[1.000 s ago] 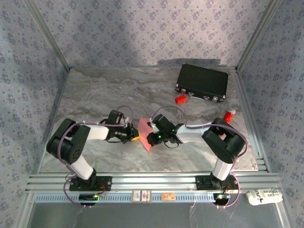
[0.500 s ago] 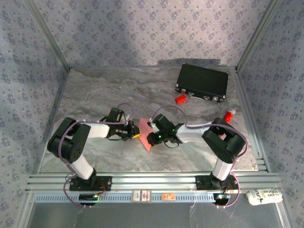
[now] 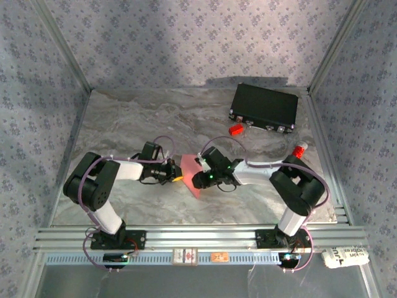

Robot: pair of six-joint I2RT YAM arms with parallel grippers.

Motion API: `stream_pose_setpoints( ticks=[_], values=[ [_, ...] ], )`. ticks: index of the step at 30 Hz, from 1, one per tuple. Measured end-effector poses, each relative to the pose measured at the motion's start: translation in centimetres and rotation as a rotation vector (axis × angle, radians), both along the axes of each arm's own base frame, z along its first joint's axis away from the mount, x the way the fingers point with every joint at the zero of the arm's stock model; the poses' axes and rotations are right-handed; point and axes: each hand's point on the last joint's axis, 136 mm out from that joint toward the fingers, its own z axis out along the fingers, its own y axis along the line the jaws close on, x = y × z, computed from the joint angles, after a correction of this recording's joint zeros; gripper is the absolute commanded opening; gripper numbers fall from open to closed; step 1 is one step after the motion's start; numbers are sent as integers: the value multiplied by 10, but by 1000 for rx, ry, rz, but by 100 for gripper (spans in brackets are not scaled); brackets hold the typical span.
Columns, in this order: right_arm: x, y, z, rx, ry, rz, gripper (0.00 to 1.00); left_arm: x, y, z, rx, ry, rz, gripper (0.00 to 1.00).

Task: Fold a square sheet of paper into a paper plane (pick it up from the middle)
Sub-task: Third fold the triangle at the center of the table.

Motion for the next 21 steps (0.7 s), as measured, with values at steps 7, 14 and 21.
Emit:
stream_pose_setpoints(
  ticks=[7,14,21],
  values=[
    [-1,-5,27,34,-11,-24,40,0,0,0,0,-2,-1,6],
    [-23,13,35,76,32,13,15,0,0,0,0,-2,-1,6],
    [-32,40,28,100,78,52,9,0,0,0,1,-1,-2,5]
  ],
)
